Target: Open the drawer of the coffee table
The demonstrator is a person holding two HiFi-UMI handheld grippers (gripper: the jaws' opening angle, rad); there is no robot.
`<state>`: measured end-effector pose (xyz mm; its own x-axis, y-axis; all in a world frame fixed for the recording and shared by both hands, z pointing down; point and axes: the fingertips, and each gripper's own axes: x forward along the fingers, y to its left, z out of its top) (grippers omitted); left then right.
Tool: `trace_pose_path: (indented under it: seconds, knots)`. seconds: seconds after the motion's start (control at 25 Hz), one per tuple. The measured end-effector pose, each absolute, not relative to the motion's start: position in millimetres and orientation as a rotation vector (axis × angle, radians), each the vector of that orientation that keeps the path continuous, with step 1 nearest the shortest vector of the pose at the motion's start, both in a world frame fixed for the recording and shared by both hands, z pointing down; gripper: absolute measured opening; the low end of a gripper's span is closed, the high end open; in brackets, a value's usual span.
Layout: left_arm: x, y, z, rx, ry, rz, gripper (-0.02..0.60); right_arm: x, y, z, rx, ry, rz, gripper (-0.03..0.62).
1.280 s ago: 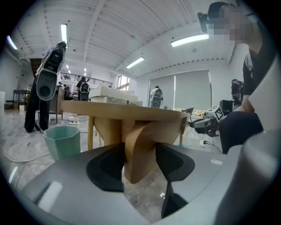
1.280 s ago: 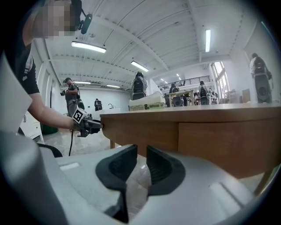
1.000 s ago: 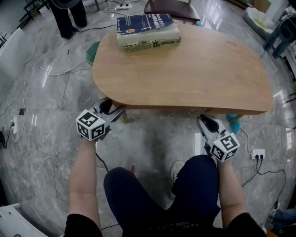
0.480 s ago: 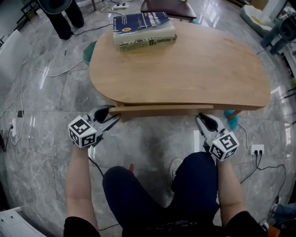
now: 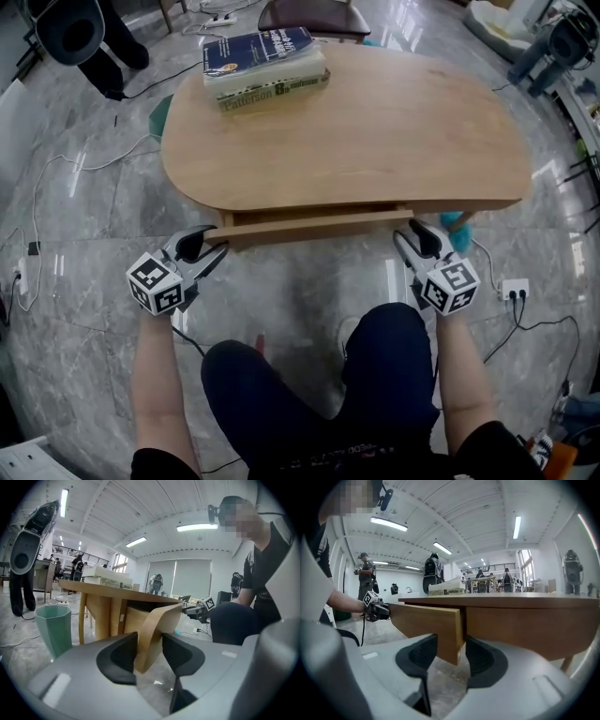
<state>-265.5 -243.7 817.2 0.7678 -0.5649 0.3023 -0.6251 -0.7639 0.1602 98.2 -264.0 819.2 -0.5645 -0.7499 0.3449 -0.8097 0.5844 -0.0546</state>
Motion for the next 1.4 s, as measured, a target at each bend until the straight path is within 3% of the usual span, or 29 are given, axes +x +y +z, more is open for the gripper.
trace_pose_path:
  seconds: [0.16, 1.4]
  knots:
    - [-263.1, -225.8, 817.1, 2.724, -0.888, 0.361, 0.164, 89.7, -260.9, 817.9, 1.166, -2.571, 0.273, 0.213]
    - [-251.5, -131.4, 816.7, 2.676, -1.075, 0.383, 0.179, 90.2, -166.5, 814.8, 1.072, -2.587, 0.328, 0.198]
